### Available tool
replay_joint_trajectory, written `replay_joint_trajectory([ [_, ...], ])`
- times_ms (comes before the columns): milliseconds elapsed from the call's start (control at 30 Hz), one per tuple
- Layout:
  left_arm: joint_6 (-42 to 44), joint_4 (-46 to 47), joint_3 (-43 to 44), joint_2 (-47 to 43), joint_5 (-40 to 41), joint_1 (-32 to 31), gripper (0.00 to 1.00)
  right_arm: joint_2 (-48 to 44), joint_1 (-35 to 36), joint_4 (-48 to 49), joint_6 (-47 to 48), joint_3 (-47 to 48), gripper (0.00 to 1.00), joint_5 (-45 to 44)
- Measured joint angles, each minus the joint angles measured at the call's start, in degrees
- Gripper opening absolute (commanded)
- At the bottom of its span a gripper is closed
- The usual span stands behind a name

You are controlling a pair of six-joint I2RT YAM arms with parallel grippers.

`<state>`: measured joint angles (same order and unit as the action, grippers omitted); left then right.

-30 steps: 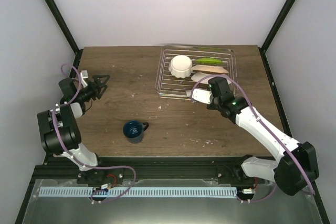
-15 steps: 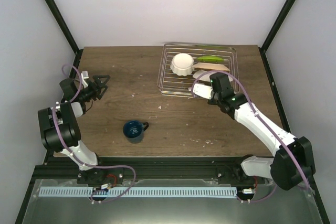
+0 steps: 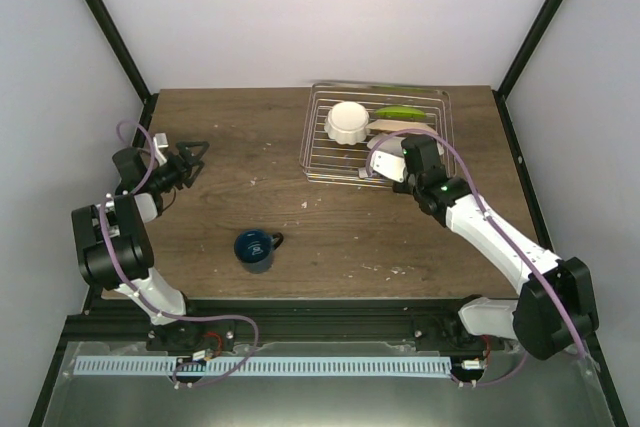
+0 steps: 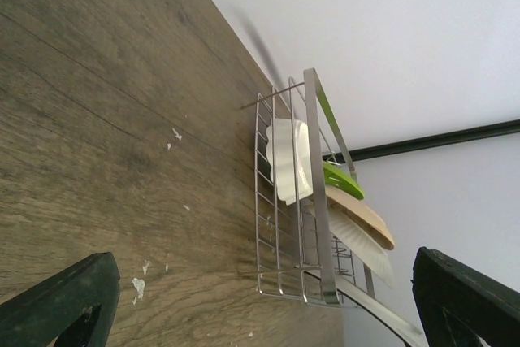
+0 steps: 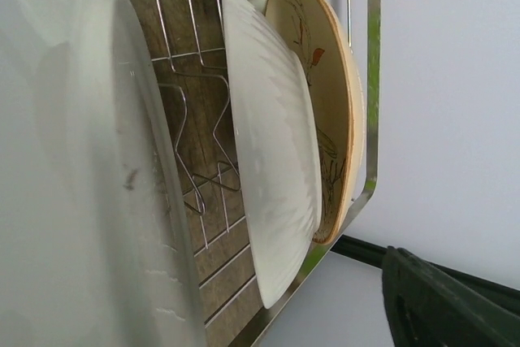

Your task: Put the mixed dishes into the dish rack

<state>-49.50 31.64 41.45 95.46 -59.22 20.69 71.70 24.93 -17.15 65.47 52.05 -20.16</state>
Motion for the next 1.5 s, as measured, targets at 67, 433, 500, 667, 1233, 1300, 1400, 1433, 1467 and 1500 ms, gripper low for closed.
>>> replay_joint_trajectory([
  [67, 0.00, 0.02, 0.15, 0.00, 0.00, 0.00, 1.00, -0.02, -0.04, -0.22, -0.09, 0.00, 0.87, 0.00],
  [433, 0.00, 0.00, 0.24, 0.00, 0.02, 0.00, 1.00, -2.32, -0.26, -0.33, -0.31, -1.22, 0.99, 1.18],
  [500, 0.02, 0.00, 0.24, 0.00, 0.02, 0.00, 1.00, -2.69, -0.31, -0.74, -0.42, -1.60, 1.00, 1.97],
  [667, 0.33, -0.59, 0.39, 0.00, 0.11, 0.00, 1.00, -3.98, -0.33, -1.31, -0.39, -2.99, 0.99, 3.69],
  [1233, 17.16, -33.38, 2.91, -13.99, 12.26, -6.62, 1.00, -4.07, 6.82, -6.58, -4.96, -0.22, 1.00, 13.53],
  [1300, 18.47, -37.29, 2.91, -16.68, 14.12, -6.82, 1.00, -3.37, 9.27, -6.58, -6.10, 1.55, 1.00, 15.08],
  [1400, 20.22, -43.50, 2.89, -20.72, 16.72, -7.19, 1.00, -2.29, 12.63, -6.40, -7.39, 3.67, 1.00, 17.05],
  [1433, 20.65, -45.16, 2.89, -21.75, 17.29, -7.26, 1.00, -1.84, 13.44, -6.36, -7.78, 4.42, 1.00, 17.64],
  [1467, 21.11, -46.90, 2.89, -22.75, 17.97, -7.34, 1.00, -1.22, 14.14, -6.32, -8.26, 5.35, 1.00, 18.32],
  [1500, 21.46, -48.76, 2.86, -23.67, 18.64, -7.41, 1.00, -0.55, 14.64, -6.19, -8.85, 6.27, 1.00, 19.21],
])
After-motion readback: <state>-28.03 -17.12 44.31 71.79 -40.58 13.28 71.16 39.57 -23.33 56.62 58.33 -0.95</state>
